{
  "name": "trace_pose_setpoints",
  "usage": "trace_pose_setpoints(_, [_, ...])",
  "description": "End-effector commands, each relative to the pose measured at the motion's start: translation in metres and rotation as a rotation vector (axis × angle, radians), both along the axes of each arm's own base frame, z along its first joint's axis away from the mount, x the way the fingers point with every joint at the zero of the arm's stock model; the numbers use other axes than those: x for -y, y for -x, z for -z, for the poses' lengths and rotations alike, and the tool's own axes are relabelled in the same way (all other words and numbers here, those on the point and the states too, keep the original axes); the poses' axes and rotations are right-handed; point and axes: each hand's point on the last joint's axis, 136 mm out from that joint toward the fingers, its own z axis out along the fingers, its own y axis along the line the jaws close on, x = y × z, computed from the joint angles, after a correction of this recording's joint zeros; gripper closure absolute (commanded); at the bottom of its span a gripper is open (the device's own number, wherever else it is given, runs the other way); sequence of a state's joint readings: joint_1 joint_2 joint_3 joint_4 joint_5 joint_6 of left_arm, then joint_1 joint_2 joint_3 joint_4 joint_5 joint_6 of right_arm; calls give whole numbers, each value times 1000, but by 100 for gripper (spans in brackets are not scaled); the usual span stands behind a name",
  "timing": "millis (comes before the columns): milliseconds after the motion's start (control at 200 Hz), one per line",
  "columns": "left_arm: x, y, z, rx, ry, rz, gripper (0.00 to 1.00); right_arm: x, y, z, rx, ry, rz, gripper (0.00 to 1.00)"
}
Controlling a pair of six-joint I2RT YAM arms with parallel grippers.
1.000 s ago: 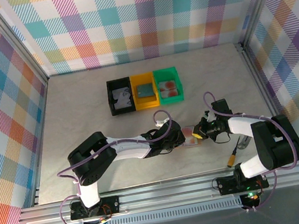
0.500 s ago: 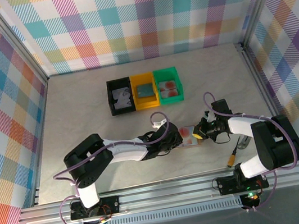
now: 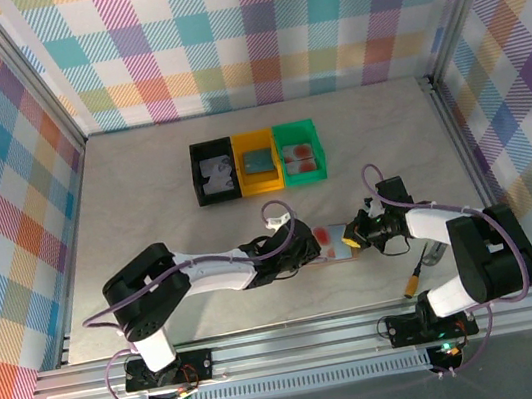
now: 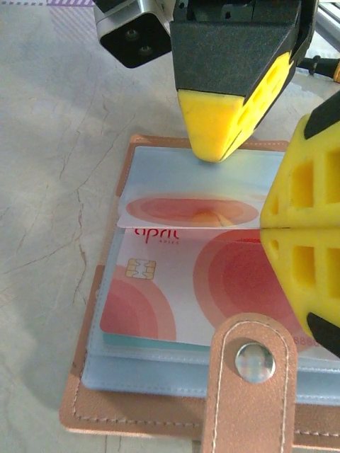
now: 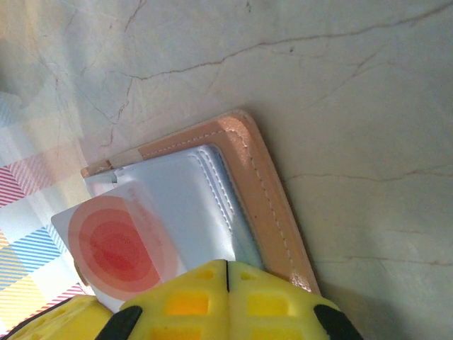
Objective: Take the credit cards out of the card holder
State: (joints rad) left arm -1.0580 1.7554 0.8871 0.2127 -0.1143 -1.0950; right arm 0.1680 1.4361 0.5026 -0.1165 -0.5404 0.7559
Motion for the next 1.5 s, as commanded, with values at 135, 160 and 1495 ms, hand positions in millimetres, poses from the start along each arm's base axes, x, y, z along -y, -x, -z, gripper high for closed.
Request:
trace_pose_setpoints(135, [2,3,-19,29,28,27,100,3,7,5,-31,2,4,100])
trace_pose_setpoints(160, [3,3,-20,29,30,32,100,2,7,4,-32,-1,3,100])
trace_pose_setpoints(1495, [-21,15,-54,135,-53,198,100,-8,-6,-33,85,-60,-45,91])
